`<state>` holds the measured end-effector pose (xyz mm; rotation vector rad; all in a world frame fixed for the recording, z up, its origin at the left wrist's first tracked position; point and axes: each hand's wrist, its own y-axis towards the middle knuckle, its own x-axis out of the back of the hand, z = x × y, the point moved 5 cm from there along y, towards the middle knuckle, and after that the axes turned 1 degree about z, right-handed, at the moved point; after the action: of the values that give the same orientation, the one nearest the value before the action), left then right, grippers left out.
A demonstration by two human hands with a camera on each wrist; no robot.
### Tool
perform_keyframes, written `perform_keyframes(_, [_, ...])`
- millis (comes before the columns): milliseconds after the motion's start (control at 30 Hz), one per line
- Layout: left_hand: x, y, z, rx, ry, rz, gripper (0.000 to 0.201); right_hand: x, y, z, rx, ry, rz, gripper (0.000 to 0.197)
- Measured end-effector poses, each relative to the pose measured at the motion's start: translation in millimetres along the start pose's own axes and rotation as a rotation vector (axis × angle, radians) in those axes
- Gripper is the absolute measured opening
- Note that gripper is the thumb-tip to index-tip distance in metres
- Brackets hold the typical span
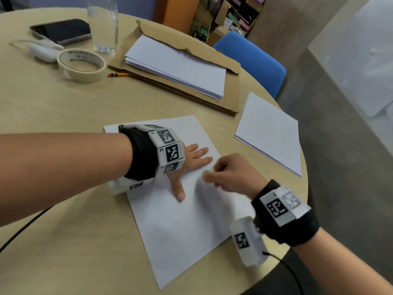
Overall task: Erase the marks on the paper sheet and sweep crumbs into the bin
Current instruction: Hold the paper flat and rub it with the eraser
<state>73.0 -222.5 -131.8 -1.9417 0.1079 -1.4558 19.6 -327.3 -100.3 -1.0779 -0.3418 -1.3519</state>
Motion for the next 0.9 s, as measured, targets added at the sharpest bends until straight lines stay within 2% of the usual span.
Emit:
perform_keyframes(67, [-0.9,1.0,0.1,-0.001,-0.002,-0.003,0.124,-19.7,-4.5,8.4,0.058,-0.071,0.076,0.026])
perform_keyframes(200, [-1.7,2.9,0.5,0.0,0.008,-0.011,0.125,14.4,5.9,-21.2,-0.111,-0.055,-0.127,0.026])
perform_keyframes(267, [-1.2,2.6,0.2,0.003,0.01,-0.01,0.125,27.7,7.9,-28.1,-0.161,-0.006,-0.172,0.024])
perform_keyframes(333, [-1.8,2.9,0.3,0.002,0.008,-0.009,0.125,22.3,6.8,-23.2,-0.145,0.01,-0.165,0.024])
perform_keyframes(467, [-4.0,4.2,3.7,-0.002,-0.015,-0.016,0.125,-2.7,3.6,-16.3,-0.085,0.05,-0.057,0.025])
perform_keyframes(600, [-2.8,3.6,1.5,0.004,-0.001,-0.009,0.124,23.6,7.3,-40.0,-0.205,0.131,-0.139,0.024])
perform_keyframes(700, [-1.4,2.0,1.1,0.006,0.002,-0.01,0.123,38.4,6.0,-55.5,-0.293,0.29,-0.187,0.022])
perform_keyframes(800, [-1.3,1.2,1.5,0.012,-0.005,-0.015,0.123,40.8,2.5,-48.2,-0.242,0.405,-0.204,0.014])
perform_keyframes(900, [-1.5,1.1,0.4,0.018,0.006,-0.009,0.124,19.7,3.2,-26.7,-0.136,0.215,-0.066,0.021])
